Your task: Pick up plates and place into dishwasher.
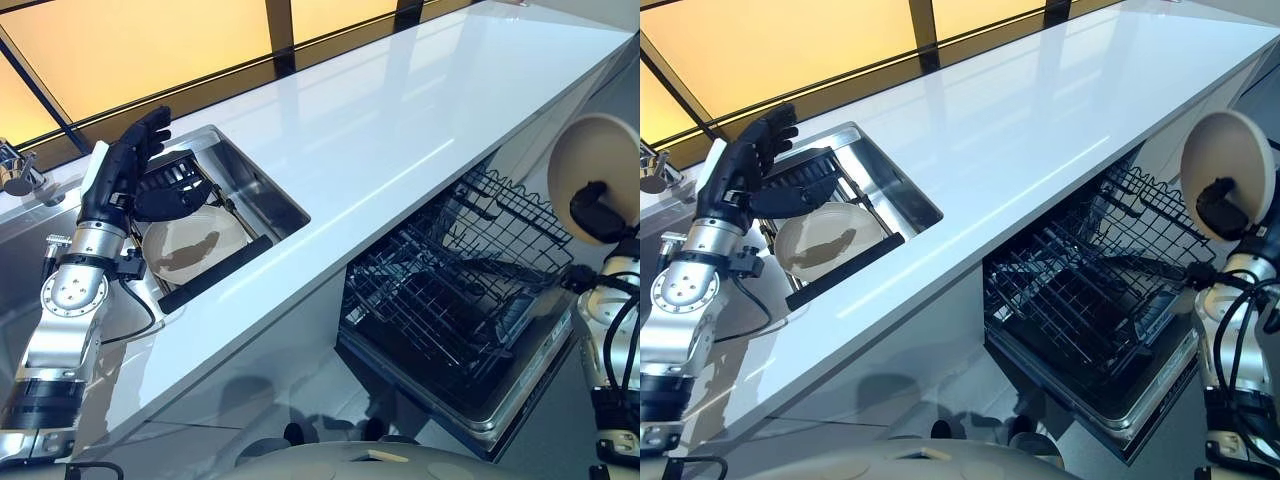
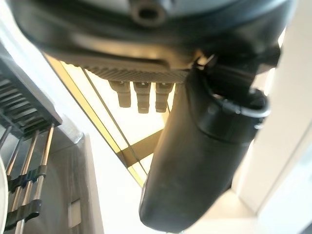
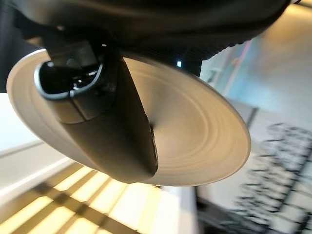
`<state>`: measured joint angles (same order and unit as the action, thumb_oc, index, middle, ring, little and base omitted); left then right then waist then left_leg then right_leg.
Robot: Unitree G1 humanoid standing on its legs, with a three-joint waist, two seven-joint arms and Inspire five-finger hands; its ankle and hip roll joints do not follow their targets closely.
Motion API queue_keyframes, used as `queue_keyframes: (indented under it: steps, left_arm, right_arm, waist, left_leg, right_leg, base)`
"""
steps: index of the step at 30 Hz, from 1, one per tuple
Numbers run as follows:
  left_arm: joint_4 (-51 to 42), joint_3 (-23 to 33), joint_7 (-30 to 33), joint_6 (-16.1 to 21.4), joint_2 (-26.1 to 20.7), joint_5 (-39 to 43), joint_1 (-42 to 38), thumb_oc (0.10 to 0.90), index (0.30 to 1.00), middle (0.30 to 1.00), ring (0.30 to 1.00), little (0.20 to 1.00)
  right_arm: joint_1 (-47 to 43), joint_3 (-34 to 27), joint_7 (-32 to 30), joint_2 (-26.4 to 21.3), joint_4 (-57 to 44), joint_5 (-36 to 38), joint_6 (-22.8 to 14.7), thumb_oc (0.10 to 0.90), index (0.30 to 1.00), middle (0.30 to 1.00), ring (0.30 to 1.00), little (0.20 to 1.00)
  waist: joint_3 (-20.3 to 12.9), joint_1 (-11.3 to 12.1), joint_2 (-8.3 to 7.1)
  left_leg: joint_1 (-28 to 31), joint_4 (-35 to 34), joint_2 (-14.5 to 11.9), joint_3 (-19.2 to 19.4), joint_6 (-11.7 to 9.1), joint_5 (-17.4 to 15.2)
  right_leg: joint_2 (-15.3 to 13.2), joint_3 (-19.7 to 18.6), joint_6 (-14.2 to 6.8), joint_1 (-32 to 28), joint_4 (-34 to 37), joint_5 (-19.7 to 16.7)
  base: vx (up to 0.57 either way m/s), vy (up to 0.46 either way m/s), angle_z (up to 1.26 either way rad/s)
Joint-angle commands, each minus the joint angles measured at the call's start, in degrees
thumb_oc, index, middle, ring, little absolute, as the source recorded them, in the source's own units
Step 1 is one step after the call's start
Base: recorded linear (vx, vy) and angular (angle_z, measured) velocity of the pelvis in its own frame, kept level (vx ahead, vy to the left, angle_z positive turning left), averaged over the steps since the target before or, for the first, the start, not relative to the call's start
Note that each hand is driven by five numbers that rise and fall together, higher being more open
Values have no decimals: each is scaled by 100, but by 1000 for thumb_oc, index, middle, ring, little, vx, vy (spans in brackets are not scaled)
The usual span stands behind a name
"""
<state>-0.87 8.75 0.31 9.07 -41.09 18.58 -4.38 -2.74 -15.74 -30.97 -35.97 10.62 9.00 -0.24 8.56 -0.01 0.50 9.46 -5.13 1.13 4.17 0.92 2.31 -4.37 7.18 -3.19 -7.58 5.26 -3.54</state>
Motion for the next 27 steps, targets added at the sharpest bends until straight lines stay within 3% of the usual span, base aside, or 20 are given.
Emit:
queue_keyframes:
  steps: [1,7,20,27]
  left_arm:
    - [-43,366,107,606,-343,319,-518,800,900,900,900,900]
    - [49,261,12,592,-497,341,-634,800,900,900,900,900]
    - [62,127,-33,536,-1048,433,-950,800,900,900,900,900]
    - [158,94,-14,630,-1302,539,-1096,800,900,900,900,900]
  right_arm:
    - [-632,-423,-225,-582,-73,-376,-254,100,300,300,300,200]
    - [-741,-145,135,-801,477,-499,139,100,300,300,300,200]
    - [-1592,1065,1380,-1698,1601,-1233,923,100,300,300,300,200]
    - [-2101,1703,1959,-1873,2279,-1301,1630,100,300,300,300,200]
  waist:
    - [-334,0,-19]
    - [-222,27,16]
    - [142,243,101]
    - [286,369,132]
  left_leg:
    - [33,13,330,-328,175,-516]
    - [90,13,312,-356,169,-509]
    - [-19,13,255,-546,70,-385]
    - [-159,13,227,-619,-12,-290]
  right_leg:
    - [450,155,26,-117,-416,563]
    - [437,237,34,-115,-558,627]
    - [401,544,117,32,-827,775]
    - [390,679,168,86,-810,788]
  base:
    - [73,-53,5]
    - [83,-65,11]
    - [60,-87,14]
    - [-14,-55,11]
